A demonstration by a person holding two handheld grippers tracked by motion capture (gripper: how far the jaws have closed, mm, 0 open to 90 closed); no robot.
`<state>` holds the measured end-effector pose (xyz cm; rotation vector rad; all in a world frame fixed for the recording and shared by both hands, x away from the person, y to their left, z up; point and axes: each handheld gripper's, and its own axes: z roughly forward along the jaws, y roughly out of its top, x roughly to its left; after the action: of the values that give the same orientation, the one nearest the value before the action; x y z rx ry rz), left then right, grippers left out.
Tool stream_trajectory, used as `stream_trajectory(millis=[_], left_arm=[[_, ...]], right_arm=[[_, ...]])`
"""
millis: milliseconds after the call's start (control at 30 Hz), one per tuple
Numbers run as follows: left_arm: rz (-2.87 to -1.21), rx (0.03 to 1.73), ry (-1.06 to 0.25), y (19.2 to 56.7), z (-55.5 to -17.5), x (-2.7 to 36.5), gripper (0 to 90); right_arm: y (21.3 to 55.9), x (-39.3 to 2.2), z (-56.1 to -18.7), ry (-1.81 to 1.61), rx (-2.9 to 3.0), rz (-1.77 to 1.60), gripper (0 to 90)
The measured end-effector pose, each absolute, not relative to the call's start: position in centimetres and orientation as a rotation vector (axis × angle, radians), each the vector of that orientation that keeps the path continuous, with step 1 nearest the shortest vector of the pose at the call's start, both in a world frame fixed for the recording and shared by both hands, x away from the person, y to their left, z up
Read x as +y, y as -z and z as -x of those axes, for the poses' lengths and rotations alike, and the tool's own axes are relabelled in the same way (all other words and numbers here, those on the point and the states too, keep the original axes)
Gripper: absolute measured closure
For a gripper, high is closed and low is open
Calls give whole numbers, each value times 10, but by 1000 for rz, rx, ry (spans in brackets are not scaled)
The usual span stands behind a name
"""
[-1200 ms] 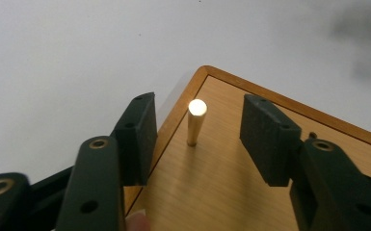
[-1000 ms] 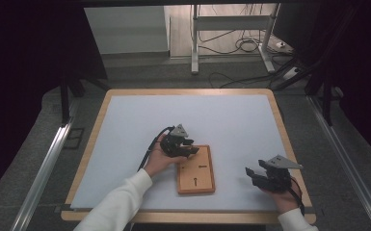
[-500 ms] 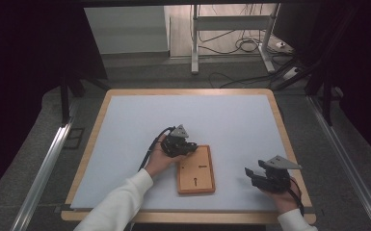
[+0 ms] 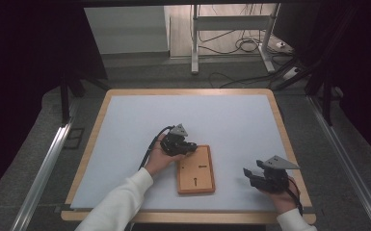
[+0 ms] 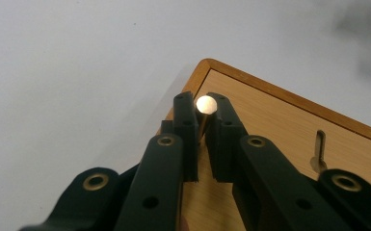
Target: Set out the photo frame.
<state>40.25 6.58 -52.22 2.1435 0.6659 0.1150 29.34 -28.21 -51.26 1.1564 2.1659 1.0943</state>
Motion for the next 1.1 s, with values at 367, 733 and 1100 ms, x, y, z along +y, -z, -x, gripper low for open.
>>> stream_trajectory(millis=[367, 733, 1100], left_arm=[[-2160, 661, -48, 521, -409, 67, 831], [-2154, 654, 3, 521, -413, 69, 823], [-2148, 654, 45, 522, -417, 71, 816]], right_arm=[[509, -273, -290, -1139, 2184, -1070, 369], [505, -253, -281, -1155, 2212, -939, 294], [505, -221, -268, -1187, 2311, -819, 246]])
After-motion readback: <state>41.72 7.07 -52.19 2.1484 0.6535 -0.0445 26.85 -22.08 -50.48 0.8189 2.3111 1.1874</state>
